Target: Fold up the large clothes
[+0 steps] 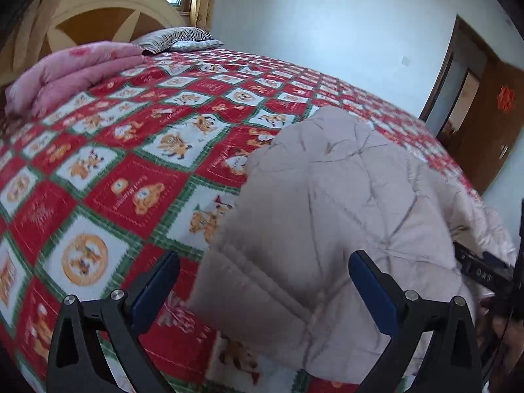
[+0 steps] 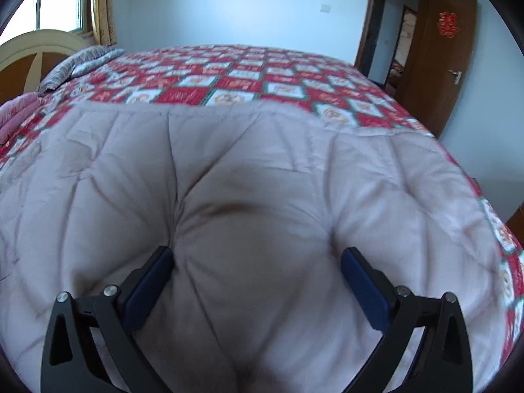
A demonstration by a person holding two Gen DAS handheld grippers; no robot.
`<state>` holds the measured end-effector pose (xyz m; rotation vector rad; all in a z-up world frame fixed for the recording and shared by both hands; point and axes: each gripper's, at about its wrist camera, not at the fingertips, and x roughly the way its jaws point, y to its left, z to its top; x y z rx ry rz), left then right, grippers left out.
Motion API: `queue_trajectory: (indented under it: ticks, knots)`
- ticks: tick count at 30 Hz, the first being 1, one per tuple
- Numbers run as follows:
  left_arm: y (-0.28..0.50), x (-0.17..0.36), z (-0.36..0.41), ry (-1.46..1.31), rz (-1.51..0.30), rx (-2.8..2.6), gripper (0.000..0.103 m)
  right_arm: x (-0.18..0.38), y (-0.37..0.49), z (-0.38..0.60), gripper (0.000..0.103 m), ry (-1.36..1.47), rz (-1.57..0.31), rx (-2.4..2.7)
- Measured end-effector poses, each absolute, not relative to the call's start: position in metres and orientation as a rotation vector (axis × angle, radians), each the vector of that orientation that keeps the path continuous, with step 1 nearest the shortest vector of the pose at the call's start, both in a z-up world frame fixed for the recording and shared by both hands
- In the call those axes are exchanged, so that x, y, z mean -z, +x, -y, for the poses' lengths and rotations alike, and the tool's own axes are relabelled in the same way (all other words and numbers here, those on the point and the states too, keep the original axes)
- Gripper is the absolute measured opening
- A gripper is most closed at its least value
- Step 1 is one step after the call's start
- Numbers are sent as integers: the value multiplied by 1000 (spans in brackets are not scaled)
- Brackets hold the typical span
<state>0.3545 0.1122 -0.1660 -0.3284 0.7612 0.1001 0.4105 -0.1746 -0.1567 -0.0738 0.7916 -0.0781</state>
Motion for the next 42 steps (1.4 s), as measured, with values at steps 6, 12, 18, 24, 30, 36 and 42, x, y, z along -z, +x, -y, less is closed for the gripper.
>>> queue_trajectory:
  ticks: [6,12,18,24,30,36,42]
  knots:
    - [372,178,-85,-281,-794,-104,102,177,367,175,103,-87,-783,77]
    - [373,193,-96,-424,-805,-66,102,190,377,165,103,-151,-807,92]
    - [362,183,-89,-476,-713,-1,50,190,379,161,103,-171,-804,107]
    - [350,157,-93,-442,-629,72,28,192,379,150,103,-189,-801,130]
    - [329,128,-110,-366,-542,54,26,192,373,113,103,-212,-797,113]
    - [314,84,-165,-288,-495,-48,26,169,357,60,103,-173,-831,-154]
    - [315,48,-162,-119,-450,-81,26,125,323,116,103,-210,-698,-80]
